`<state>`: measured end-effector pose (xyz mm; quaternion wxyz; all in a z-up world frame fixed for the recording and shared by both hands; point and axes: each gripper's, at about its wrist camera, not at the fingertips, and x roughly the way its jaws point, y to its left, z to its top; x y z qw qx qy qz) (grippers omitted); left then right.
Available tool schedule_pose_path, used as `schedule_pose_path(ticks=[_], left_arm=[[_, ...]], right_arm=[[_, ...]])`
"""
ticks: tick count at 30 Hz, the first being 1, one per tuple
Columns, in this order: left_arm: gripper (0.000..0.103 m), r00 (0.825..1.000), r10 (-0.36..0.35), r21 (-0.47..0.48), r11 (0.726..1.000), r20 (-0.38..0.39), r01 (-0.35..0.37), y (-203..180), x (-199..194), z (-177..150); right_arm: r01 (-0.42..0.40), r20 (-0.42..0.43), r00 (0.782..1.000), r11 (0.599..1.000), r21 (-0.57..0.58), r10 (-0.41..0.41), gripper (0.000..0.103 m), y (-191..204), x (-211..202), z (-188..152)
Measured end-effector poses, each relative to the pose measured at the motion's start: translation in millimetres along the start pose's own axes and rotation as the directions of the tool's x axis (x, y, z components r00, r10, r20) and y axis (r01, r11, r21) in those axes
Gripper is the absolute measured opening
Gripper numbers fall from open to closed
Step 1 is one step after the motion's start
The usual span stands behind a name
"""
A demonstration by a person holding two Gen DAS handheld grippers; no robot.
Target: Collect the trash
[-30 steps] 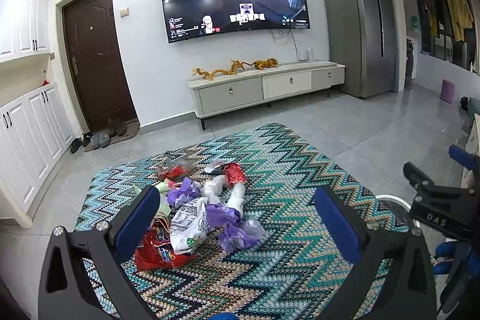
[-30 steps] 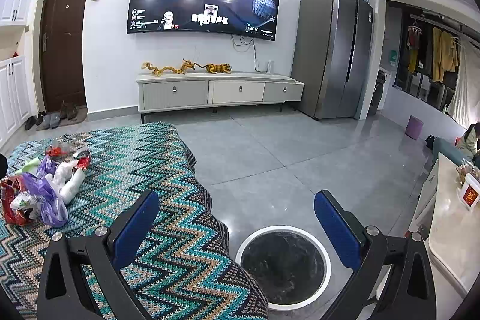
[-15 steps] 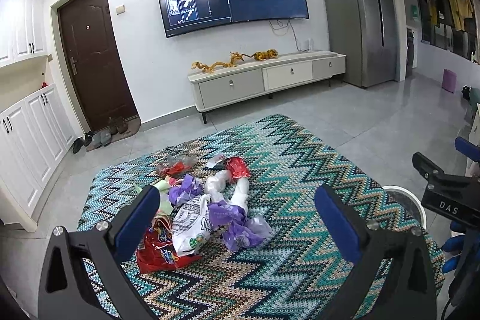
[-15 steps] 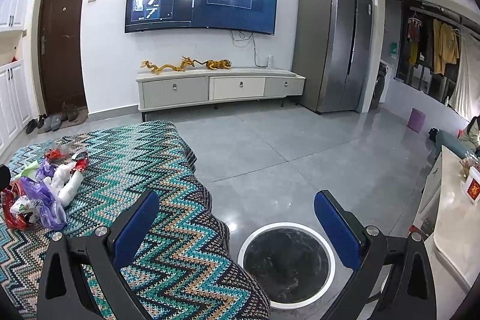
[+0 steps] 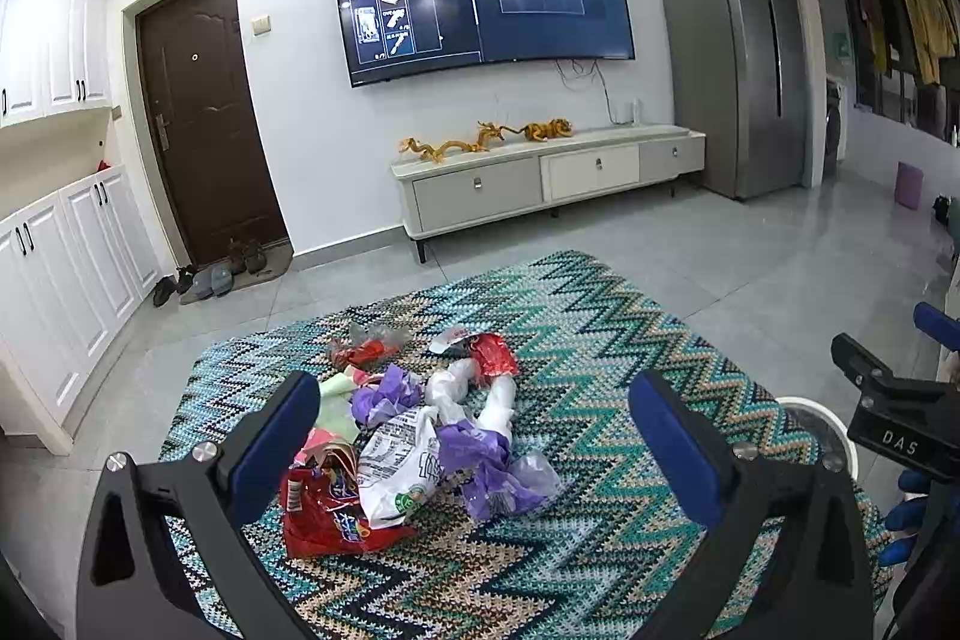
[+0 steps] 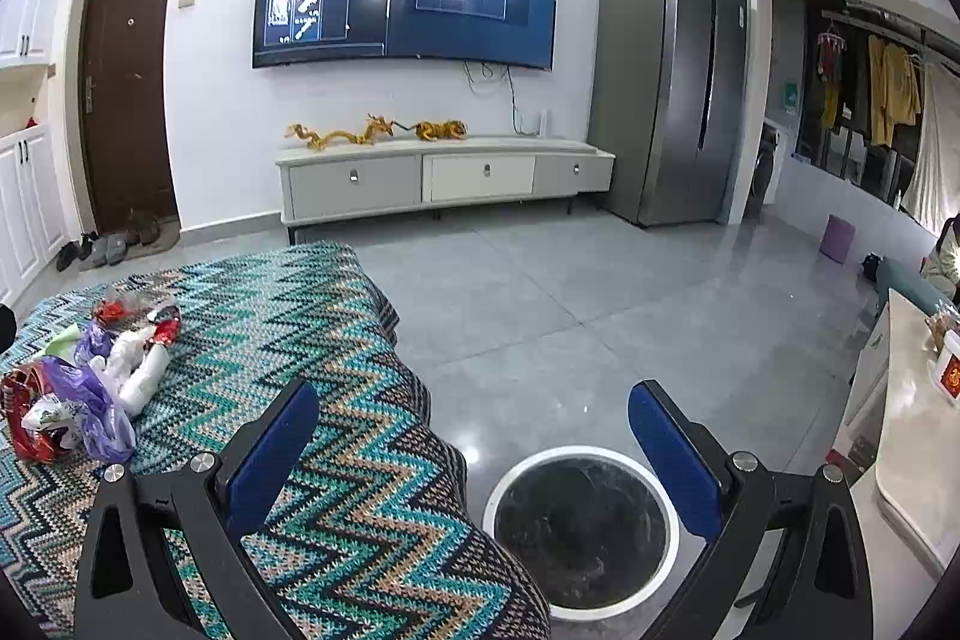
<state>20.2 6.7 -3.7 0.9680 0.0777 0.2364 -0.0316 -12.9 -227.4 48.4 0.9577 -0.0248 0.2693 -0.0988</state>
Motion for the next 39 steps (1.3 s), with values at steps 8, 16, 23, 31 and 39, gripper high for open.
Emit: schedule_pose_path(ticks=[8, 16, 23, 31, 39], left_arm=[[0.103, 1.0, 0.006, -0.014, 1.0, 0.0, -0.006, 6.2, -1.7, -0.1], [0.103, 0.999, 0.013, -0.038, 0.999, -0.04, -0.014, 19.4, 5.6, -1.5], [0.103, 0.999, 0.036, -0.067, 0.997, -0.038, -0.039, 33.9, 7.6, -1.6], [0.103, 0.998, 0.058, -0.096, 0.993, -0.039, -0.061, 51.0, 9.6, -1.2], [0.103, 0.996, 0.078, -0.136, 0.987, -0.034, -0.082, 70.6, 12.9, -1.3]], right_arm=[[-0.019, -0.005, 1.0, 1.0, -0.003, 0.019, 0.103, 5.3, 0.6, 1.3], [-0.036, -0.031, 0.999, 0.999, -0.019, 0.036, 0.103, 13.2, 6.2, 3.3], [-0.057, -0.021, 0.998, 0.998, -0.006, 0.056, 0.103, 15.2, 3.6, 10.0], [-0.102, 0.014, 0.995, 0.995, -0.003, 0.102, 0.103, 19.2, -2.3, 20.6], [-0.134, 0.005, 0.991, 0.991, -0.017, 0.134, 0.103, 31.1, 0.0, 27.3]])
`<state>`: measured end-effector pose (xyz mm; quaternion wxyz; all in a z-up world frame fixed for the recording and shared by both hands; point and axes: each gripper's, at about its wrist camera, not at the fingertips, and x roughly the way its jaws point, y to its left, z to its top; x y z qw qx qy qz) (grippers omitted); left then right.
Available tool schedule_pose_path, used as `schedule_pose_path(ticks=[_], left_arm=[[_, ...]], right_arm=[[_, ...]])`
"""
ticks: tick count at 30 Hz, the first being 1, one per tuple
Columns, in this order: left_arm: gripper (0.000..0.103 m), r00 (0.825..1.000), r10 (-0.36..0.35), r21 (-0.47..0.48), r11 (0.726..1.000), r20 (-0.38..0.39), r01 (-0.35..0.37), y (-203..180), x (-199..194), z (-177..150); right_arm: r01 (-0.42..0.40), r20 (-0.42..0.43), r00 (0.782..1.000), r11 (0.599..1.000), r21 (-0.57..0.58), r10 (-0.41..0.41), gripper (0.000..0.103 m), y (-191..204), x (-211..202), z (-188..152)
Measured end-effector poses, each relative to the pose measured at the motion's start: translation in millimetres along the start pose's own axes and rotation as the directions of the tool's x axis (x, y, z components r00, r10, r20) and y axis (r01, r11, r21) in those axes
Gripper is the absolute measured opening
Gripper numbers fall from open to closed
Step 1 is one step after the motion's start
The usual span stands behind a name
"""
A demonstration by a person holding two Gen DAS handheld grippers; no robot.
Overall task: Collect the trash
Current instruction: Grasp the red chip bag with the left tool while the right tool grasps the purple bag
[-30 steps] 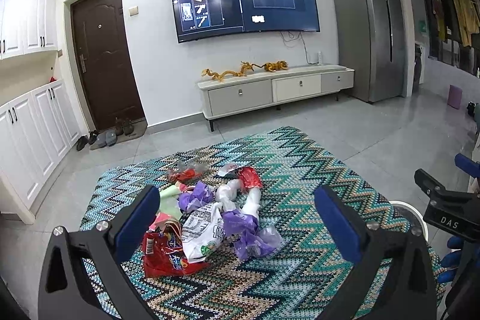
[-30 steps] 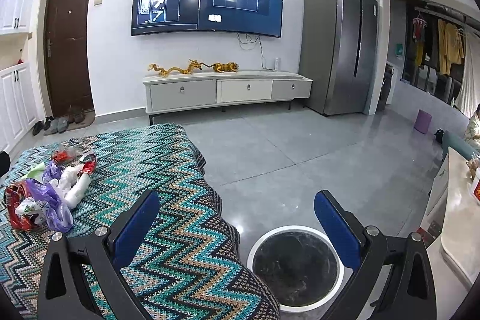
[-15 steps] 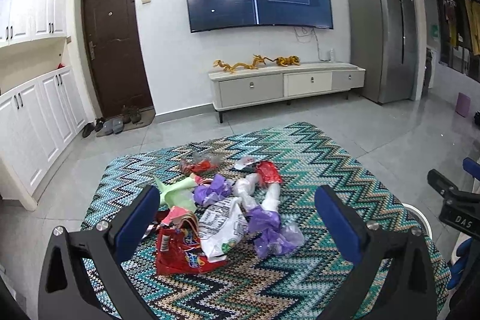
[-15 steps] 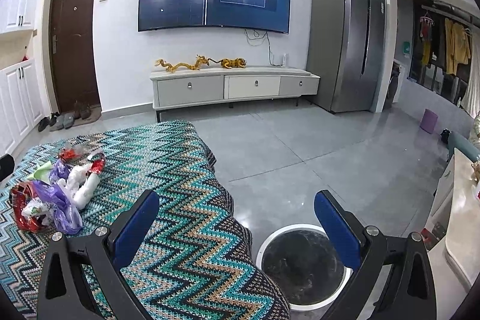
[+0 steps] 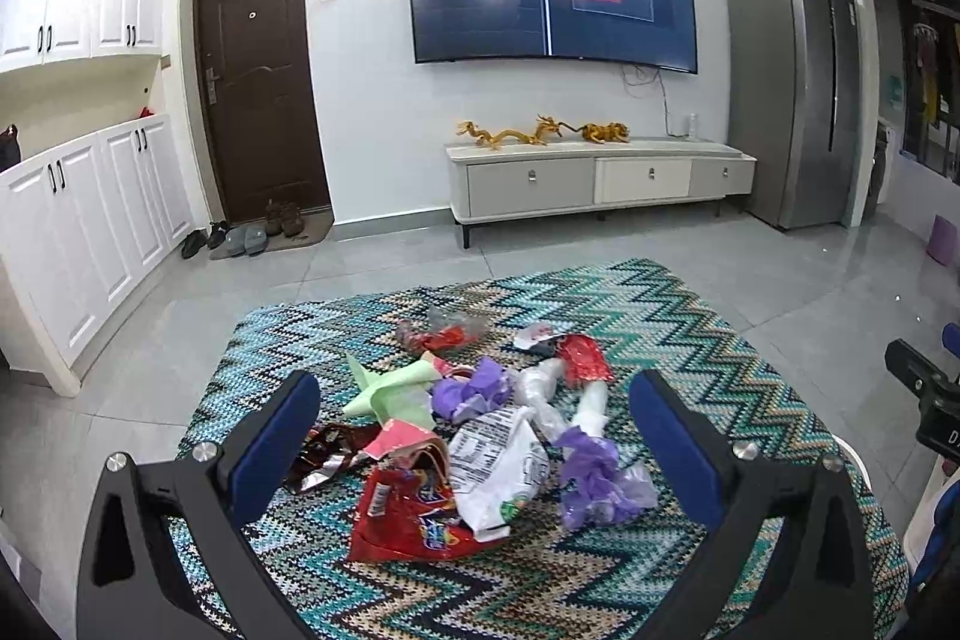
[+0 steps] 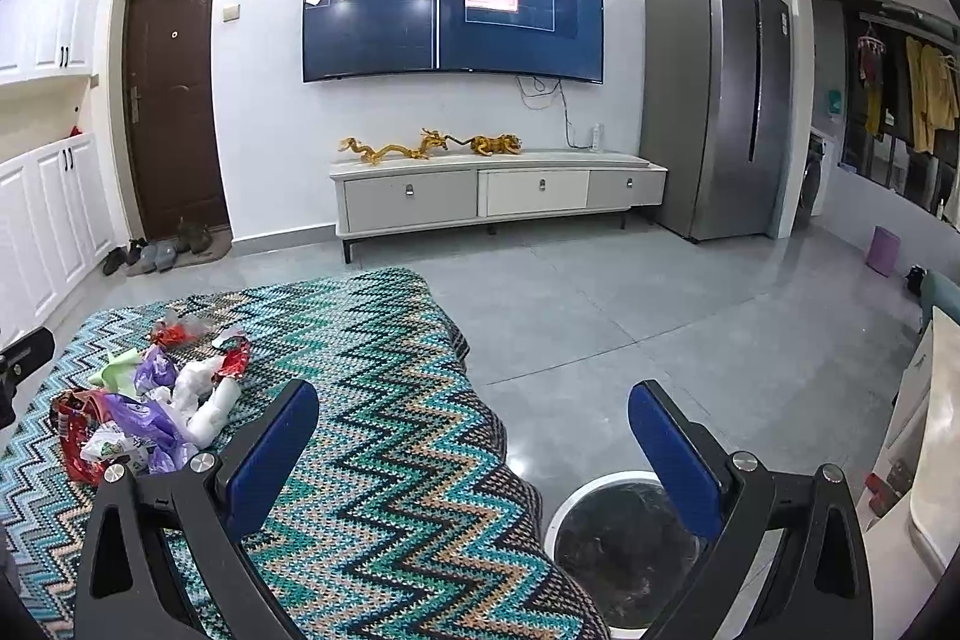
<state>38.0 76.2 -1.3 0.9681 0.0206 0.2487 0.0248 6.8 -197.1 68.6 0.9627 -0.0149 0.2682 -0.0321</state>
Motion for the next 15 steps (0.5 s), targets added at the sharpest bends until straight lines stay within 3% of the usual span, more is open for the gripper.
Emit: schedule_pose_path(ticks=[7, 12, 15], left_arm=[[0.103, 0.999, 0.026, -0.039, 0.999, -0.021, -0.027, 33.7, 11.2, -0.2], [0.101, 0.996, 0.071, -0.07, 0.995, -0.045, -0.074, 74.7, 18.7, -4.4], [0.096, 0.995, 0.078, -0.073, 0.994, -0.067, -0.083, 95.6, 21.7, -11.5]], right_arm=[[-0.051, -0.03, 0.998, 0.998, -0.039, 0.05, 0.103, 20.2, 8.8, 4.4], [-0.146, -0.104, 0.985, 0.987, -0.063, 0.139, 0.086, 39.1, 26.0, 4.3], [-0.263, -0.182, 0.952, 0.963, -0.064, 0.248, 0.072, 57.3, 41.6, -0.5]])
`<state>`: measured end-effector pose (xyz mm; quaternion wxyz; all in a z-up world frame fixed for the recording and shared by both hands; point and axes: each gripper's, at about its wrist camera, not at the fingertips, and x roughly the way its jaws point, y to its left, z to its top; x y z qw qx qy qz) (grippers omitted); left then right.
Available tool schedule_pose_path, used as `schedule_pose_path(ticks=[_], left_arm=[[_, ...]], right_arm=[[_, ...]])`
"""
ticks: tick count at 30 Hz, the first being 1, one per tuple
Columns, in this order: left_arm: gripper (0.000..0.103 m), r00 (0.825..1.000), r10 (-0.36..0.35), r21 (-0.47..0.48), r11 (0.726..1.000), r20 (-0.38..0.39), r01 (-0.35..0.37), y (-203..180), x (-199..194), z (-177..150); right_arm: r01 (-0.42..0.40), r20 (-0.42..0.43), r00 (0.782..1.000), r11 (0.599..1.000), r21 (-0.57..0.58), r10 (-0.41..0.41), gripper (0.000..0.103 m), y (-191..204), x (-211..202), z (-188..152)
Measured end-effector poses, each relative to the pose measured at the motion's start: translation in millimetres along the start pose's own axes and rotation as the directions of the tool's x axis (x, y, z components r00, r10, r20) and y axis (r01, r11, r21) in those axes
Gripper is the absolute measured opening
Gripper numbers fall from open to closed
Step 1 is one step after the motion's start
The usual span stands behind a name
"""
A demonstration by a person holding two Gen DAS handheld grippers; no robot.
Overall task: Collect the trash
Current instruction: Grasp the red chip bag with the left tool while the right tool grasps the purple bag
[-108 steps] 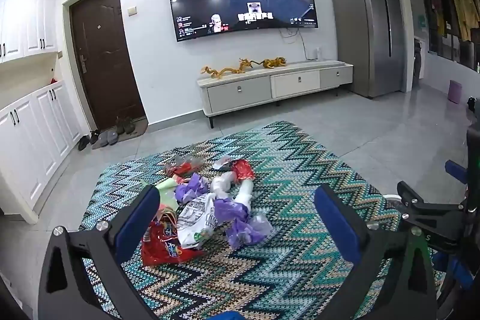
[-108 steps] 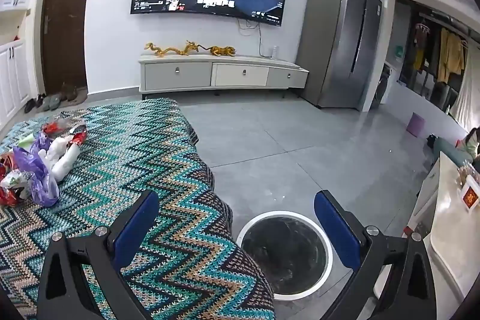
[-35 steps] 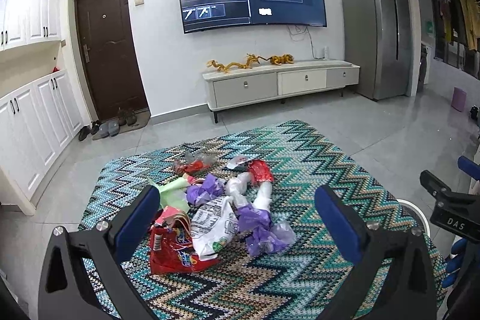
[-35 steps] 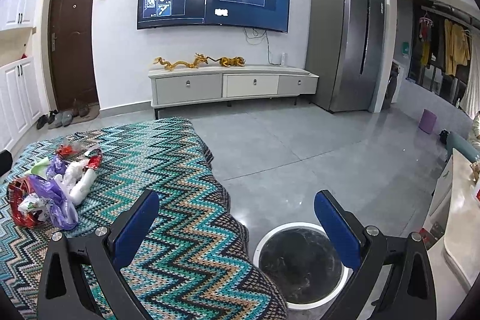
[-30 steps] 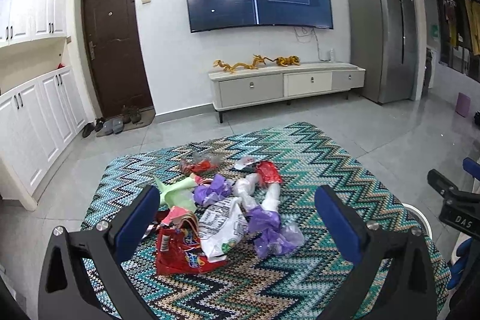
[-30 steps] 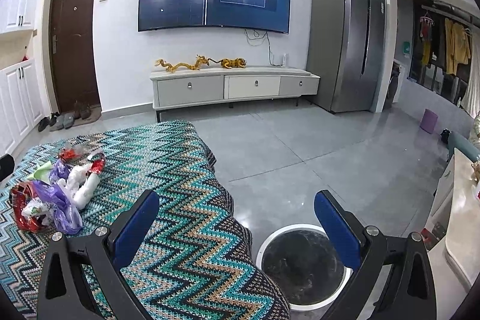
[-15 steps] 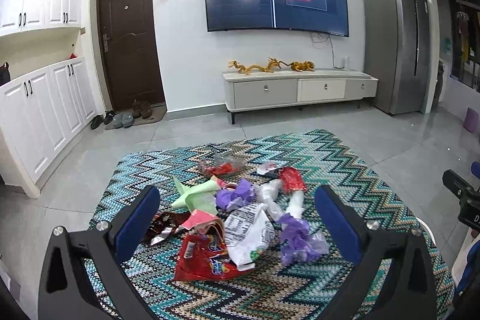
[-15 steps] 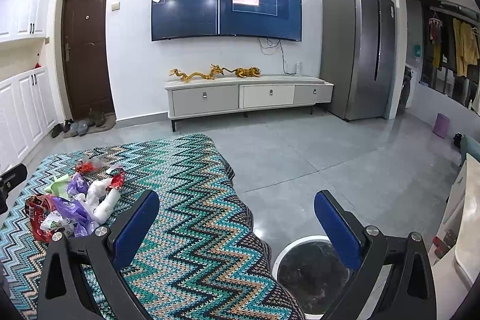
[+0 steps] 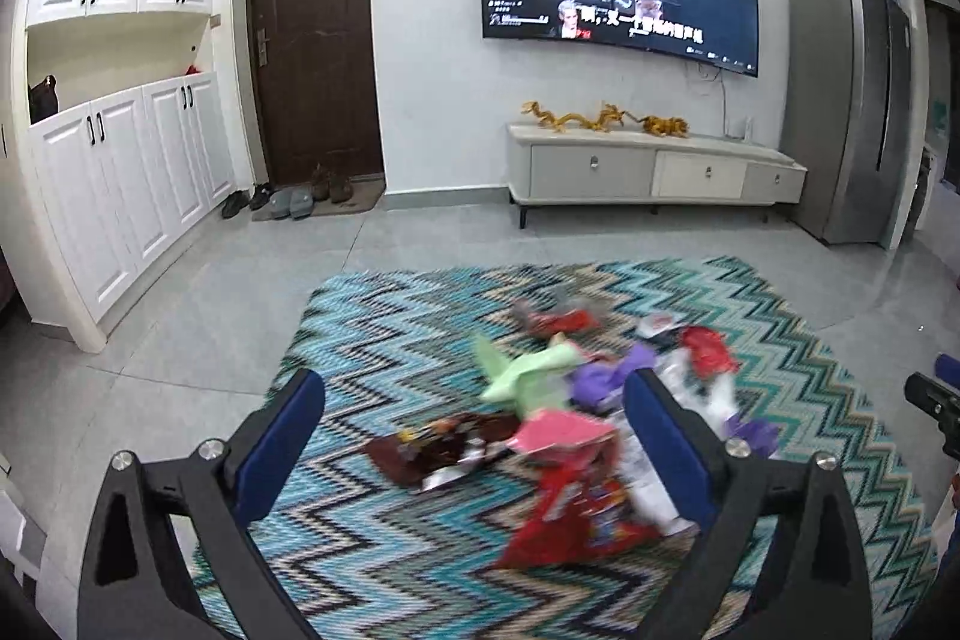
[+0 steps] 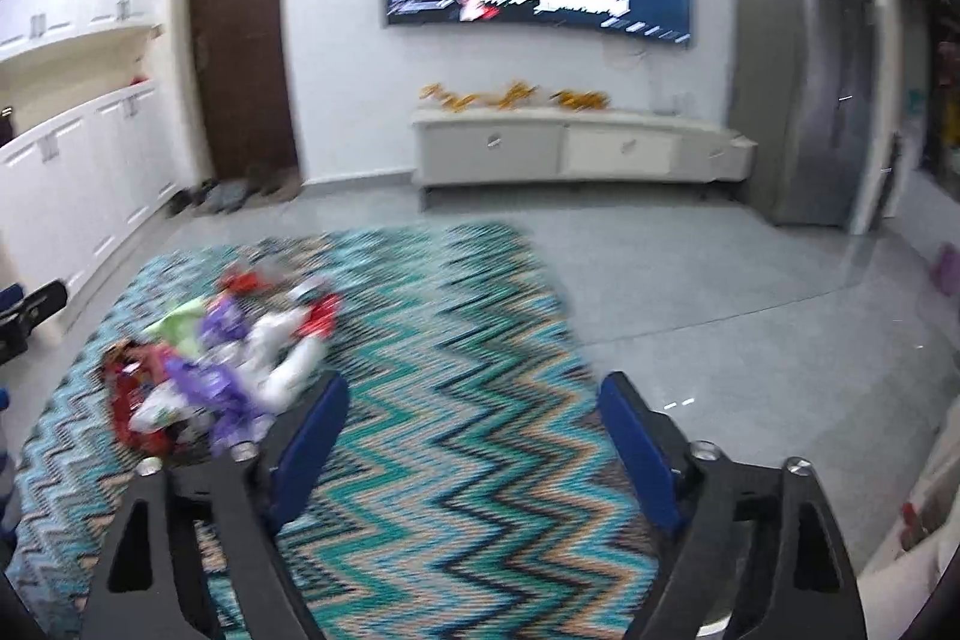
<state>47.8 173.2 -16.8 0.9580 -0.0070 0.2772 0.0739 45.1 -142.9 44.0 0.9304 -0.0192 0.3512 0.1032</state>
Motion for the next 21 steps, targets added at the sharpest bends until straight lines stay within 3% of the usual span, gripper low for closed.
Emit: schedule_pose_path(ticks=[4, 8, 18, 19, 20, 21], left_arm=[[0.092, 0.995, -0.064, 0.02, 0.998, -0.073, 0.065, 15.6, 9.3, -18.7], [0.091, 0.975, -0.152, 0.055, 0.985, -0.159, 0.163, 8.3, 23.9, -38.0], [0.091, 0.937, -0.238, 0.056, 0.964, -0.256, 0.261, -10.7, 65.8, -52.3], [0.08, 0.933, -0.241, 0.058, 0.962, -0.266, 0.265, -13.1, 68.5, -52.5], [0.071, 0.928, -0.244, 0.064, 0.96, -0.282, 0.272, -15.4, 71.1, -53.4], [0.056, 0.918, -0.255, 0.06, 0.957, -0.303, 0.285, -17.2, 73.5, -55.8]], right_arm=[[-0.132, -0.084, 0.988, 0.991, -0.018, 0.13, 0.065, 22.2, 28.3, -4.7], [-0.247, -0.159, 0.959, 0.967, -0.054, 0.236, 0.064, 52.5, 53.8, -12.1], [-0.339, -0.275, 0.911, 0.938, -0.077, 0.306, 0.061, 86.0, 97.4, -22.1], [-0.344, -0.283, 0.907, 0.936, -0.073, 0.311, 0.057, 85.5, 99.2, -23.0], [-0.35, -0.294, 0.902, 0.934, -0.068, 0.317, 0.046, 85.1, 101.6, -24.5], [-0.358, -0.301, 0.897, 0.932, -0.062, 0.324, 0.042, 85.4, 103.2, -26.6]])
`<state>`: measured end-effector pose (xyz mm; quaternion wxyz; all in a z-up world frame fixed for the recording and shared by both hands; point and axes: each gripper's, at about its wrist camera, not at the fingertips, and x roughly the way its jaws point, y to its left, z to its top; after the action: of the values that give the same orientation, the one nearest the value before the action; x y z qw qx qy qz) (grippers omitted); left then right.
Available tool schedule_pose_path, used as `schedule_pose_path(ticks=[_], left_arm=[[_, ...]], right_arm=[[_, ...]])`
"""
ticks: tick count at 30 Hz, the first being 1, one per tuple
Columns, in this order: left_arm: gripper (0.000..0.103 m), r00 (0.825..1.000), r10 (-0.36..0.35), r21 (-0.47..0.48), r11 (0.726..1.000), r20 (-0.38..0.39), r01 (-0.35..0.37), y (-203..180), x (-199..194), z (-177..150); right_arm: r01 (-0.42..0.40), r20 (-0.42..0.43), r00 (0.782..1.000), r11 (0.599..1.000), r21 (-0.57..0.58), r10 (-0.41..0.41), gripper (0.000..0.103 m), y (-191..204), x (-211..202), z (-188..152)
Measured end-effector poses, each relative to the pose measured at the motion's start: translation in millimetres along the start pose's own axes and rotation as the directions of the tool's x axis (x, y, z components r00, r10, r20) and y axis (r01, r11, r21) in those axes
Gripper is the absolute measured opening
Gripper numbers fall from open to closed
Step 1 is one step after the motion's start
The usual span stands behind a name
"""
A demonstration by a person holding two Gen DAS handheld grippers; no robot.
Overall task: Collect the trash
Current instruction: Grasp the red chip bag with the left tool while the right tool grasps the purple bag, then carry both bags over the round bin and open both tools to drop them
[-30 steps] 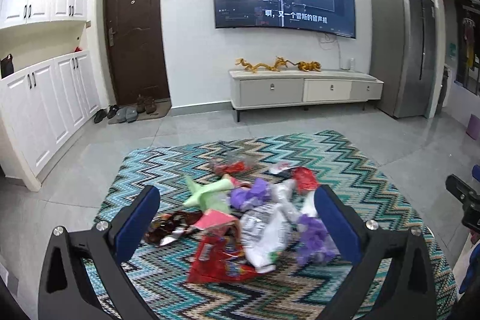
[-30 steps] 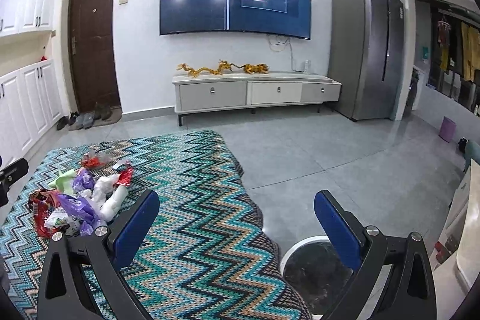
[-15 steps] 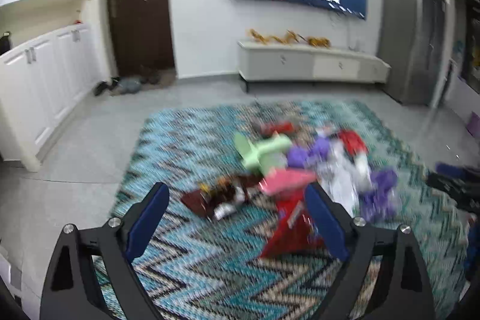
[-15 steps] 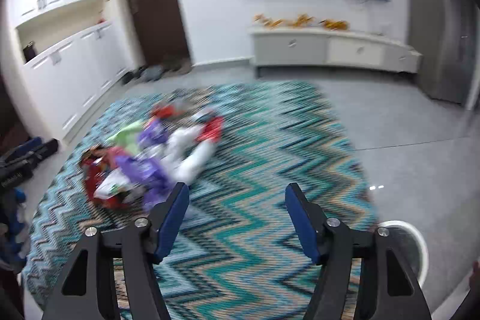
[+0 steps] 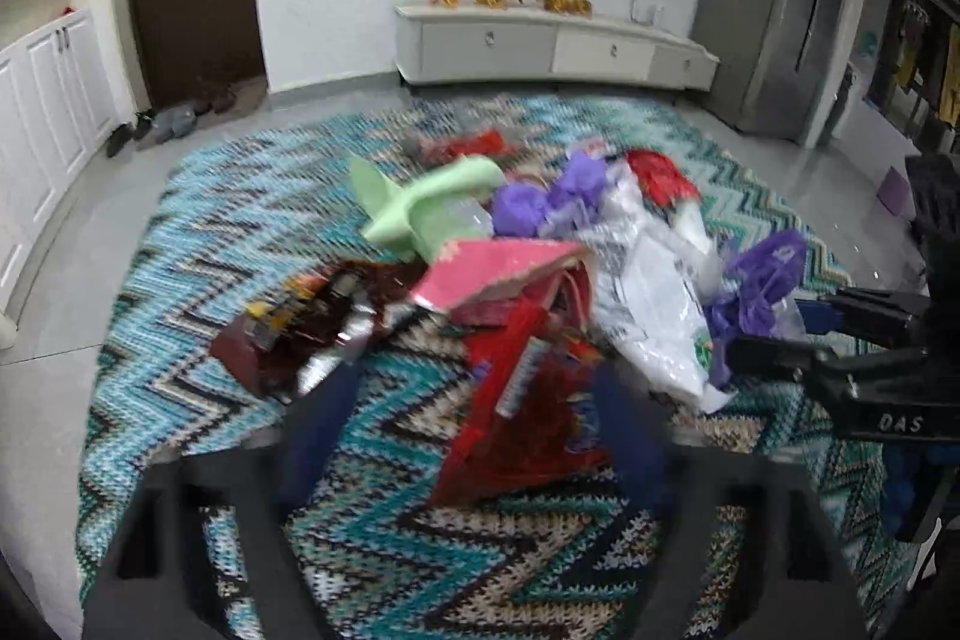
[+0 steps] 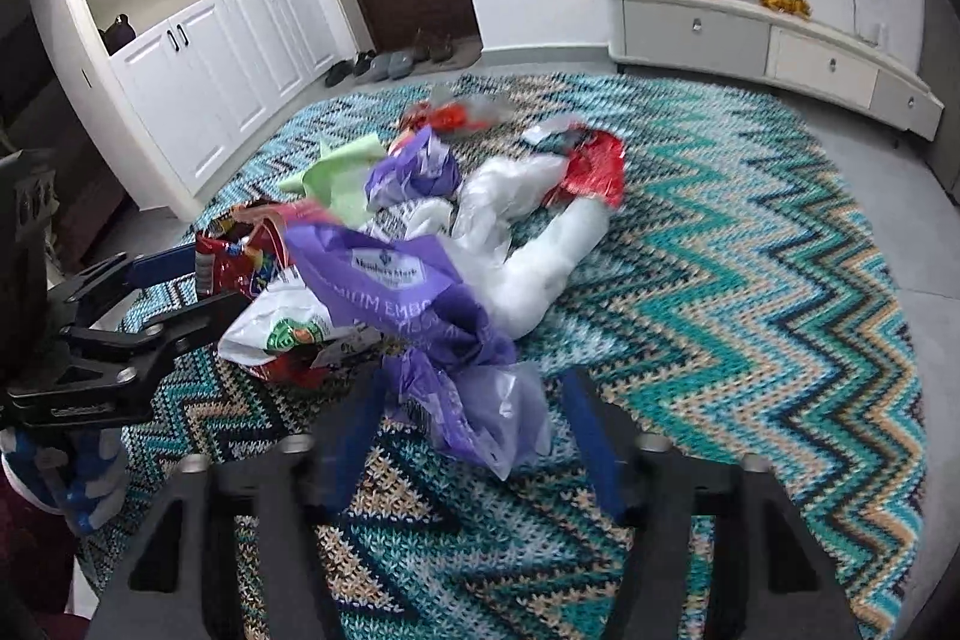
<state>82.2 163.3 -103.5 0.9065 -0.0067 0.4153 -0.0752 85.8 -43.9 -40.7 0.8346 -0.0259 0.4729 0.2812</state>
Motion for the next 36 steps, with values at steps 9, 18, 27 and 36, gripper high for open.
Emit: schedule_pose_path(ticks=[9, 18, 27, 36], left_arm=[[0.013, 1.0, -0.026, -0.005, 1.0, 0.002, 0.026, -7.9, -26.9, -21.3], [0.011, 0.994, -0.07, 0.041, 0.997, 0.087, 0.067, -41.4, -83.6, -4.2], [0.011, 0.937, -0.345, 0.277, 0.907, 0.058, 0.317, -199.9, -52.8, 68.6], [0.012, 0.864, -0.494, 0.381, 0.784, -0.095, 0.49, -357.2, 24.9, 96.9]], right_arm=[[-0.066, 0.027, 0.997, 0.998, -0.009, 0.067, 0.03, -2.9, -37.0, -22.5], [-0.064, 0.184, 0.981, 0.997, 0.042, 0.055, 0.03, -26.5, -103.6, -37.5], [0.125, 0.269, 0.941, 0.95, 0.285, -0.205, 0.03, -149.7, -172.9, -77.8], [0.26, 0.128, 0.919, 0.817, 0.514, -0.373, 0.033, -282.0, -173.9, -144.8]])
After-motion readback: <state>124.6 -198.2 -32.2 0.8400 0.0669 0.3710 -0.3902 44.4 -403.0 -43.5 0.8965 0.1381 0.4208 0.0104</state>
